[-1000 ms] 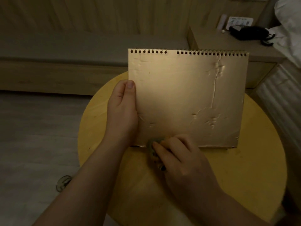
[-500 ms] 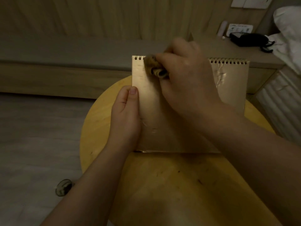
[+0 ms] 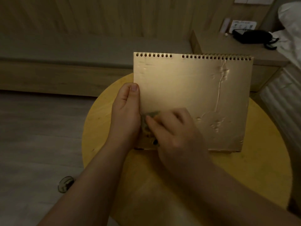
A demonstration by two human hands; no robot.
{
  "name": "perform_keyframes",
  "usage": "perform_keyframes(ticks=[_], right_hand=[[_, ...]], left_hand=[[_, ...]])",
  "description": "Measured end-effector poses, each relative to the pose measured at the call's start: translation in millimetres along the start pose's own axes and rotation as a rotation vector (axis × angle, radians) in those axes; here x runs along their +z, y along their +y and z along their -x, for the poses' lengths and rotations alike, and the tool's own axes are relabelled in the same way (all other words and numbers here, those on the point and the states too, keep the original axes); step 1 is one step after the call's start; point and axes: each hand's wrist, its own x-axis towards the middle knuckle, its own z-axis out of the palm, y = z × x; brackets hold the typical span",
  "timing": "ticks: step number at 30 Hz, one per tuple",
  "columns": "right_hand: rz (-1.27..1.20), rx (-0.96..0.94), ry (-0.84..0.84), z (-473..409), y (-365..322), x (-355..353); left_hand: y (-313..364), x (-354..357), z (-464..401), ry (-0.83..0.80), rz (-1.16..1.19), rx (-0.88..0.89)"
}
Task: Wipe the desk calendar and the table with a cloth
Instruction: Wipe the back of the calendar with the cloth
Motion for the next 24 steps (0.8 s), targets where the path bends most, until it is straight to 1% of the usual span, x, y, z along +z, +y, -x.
perform_keyframes(ticks=[6,9,11,14,18,24], right_hand=[[-0.050,0.048,-0.003,44.4,-17.6,18.7],[-0.085,0.016,0.099,47.9,-15.2,18.1],[-0.131,-0.046,0.148,48.8,-12.8,17.9],[-0.155,-0.129,0.091,50.9,-9.5,19.5],[-0.123,-0.192,0.006,53.8,4.7,12.3],[-0.055,-0.209,-0.094,71.3,48.4,-20.6]], left_hand=[[1.9,0.8,1.2,0.006,-0.031,0.002],[3.2,1.5,0.4,0.007,-0.036,0.009],[3.9,1.2,-0.1,-0.001,-0.040,0.011],[3.1,0.9,-1.1,-0.014,-0.027,0.012],[1.8,0.8,-2.3,-0.013,-0.030,0.014],[0.5,0.8,-2.3,0.012,-0.061,-0.012]])
